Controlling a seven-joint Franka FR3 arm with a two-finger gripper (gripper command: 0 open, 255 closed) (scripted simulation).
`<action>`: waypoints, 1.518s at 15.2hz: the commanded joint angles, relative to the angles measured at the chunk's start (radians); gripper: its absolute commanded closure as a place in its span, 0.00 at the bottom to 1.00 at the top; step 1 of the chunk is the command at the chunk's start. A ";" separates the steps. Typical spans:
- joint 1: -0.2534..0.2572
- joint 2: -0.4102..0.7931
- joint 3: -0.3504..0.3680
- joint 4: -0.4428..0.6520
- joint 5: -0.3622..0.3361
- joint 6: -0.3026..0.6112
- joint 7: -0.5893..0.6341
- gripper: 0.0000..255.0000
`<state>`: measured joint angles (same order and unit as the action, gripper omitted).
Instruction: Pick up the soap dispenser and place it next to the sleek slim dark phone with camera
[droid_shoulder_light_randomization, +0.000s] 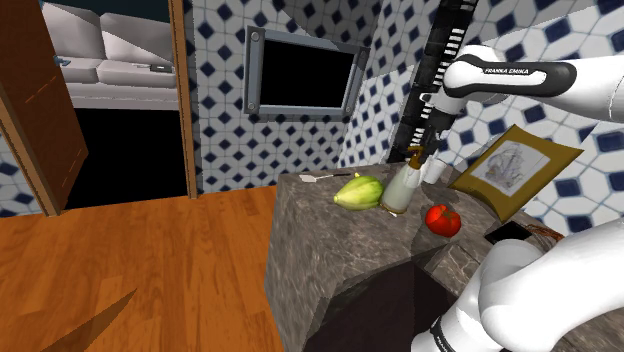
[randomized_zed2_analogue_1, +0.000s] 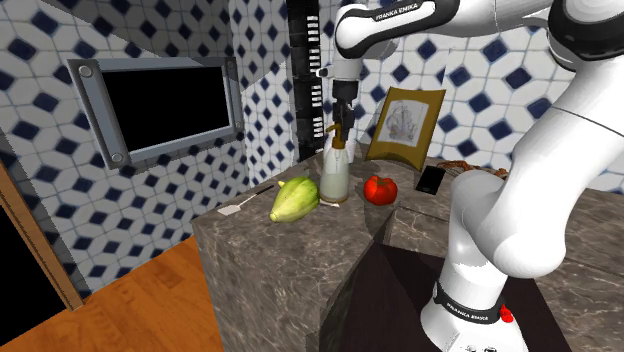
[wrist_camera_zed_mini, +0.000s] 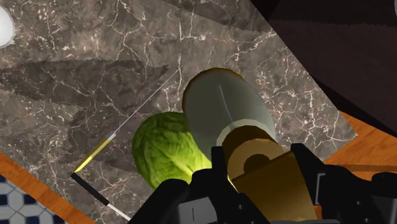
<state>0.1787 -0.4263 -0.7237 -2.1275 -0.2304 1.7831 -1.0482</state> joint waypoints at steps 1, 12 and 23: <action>0.001 -0.004 0.008 0.026 0.002 -0.029 0.002 1.00; 0.013 0.012 0.028 0.183 0.022 -0.173 -0.004 1.00; 0.031 0.060 0.029 0.369 0.051 -0.318 -0.022 1.00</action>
<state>0.2082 -0.3705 -0.6944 -1.7740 -0.1820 1.4775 -1.0688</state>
